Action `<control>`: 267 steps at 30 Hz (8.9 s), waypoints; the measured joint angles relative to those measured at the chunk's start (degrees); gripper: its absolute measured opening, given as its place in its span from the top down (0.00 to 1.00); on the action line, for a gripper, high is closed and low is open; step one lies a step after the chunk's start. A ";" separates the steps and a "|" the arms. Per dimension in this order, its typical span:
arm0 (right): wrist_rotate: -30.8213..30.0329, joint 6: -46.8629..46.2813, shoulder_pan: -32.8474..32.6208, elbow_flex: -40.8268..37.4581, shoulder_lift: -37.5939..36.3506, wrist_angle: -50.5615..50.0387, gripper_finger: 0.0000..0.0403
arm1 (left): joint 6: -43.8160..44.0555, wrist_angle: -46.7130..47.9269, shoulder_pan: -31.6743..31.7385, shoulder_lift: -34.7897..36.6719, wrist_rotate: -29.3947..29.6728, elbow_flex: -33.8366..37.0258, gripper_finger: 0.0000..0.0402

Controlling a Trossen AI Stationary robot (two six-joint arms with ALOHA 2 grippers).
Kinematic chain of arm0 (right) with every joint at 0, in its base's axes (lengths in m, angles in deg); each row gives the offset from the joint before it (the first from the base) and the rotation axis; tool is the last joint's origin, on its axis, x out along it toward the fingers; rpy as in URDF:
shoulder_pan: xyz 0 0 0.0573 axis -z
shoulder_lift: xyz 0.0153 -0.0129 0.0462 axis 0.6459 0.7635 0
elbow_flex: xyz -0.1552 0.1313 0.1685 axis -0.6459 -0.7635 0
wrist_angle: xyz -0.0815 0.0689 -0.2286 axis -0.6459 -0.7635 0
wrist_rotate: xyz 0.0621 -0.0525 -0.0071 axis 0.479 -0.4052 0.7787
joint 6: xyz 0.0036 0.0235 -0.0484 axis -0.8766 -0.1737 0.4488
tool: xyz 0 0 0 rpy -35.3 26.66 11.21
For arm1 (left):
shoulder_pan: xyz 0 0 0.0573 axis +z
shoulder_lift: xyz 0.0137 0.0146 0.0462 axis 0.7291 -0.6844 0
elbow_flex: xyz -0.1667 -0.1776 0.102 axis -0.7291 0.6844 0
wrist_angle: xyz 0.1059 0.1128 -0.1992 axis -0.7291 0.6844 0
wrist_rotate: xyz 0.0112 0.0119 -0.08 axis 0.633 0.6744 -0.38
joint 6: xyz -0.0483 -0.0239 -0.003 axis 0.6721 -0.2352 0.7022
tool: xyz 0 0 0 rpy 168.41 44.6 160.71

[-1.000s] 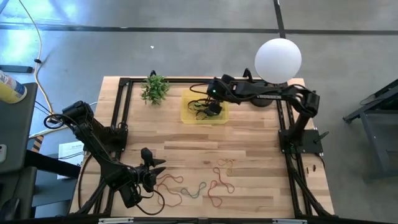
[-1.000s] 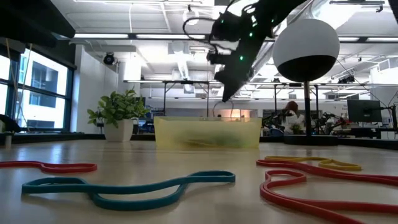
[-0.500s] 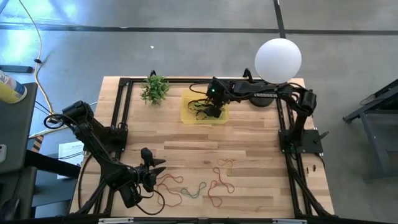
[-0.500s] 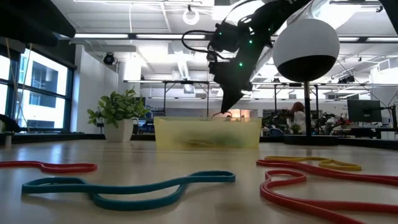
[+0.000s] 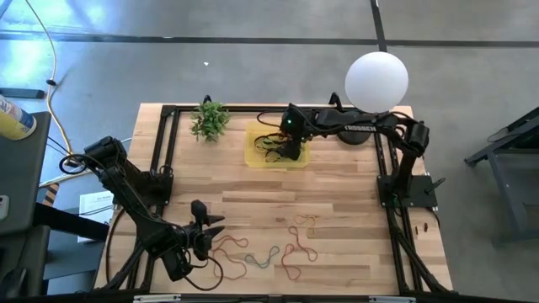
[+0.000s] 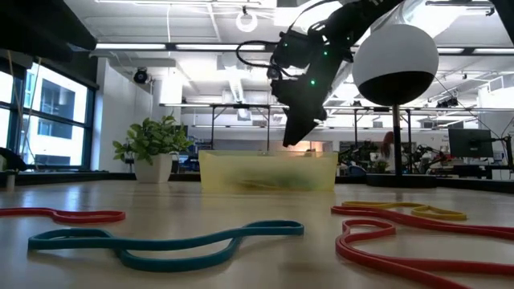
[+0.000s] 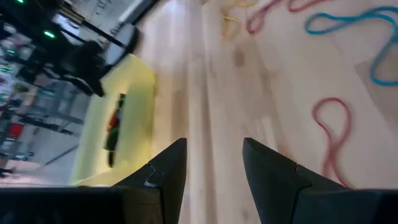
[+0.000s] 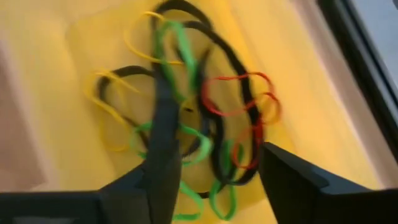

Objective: Pick and place rubber bands into bin
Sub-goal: Put the yellow rubber band into the yellow bin

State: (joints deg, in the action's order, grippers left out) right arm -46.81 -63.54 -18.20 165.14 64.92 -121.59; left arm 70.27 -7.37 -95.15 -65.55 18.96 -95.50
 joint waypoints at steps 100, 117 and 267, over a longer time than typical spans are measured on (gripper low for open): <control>-5.86 -46.11 -55.12 -16.03 4.10 2.36 0.66 | -13.20 -8.10 13.14 0.00 -11.15 -0.02 0.64; 0.96 -41.71 -52.69 -17.57 4.04 7.27 0.68 | -13.18 -9.04 13.14 0.00 -11.26 -0.02 0.64; -36.25 5.28 -40.24 -20.68 -22.25 11.35 1.00 | -10.78 -8.87 13.09 0.00 -10.19 0.02 0.64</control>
State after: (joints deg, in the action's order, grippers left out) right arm -83.06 -58.25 -58.44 144.46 42.67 -110.24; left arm 59.50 -16.24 -82.06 -65.55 8.77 -95.48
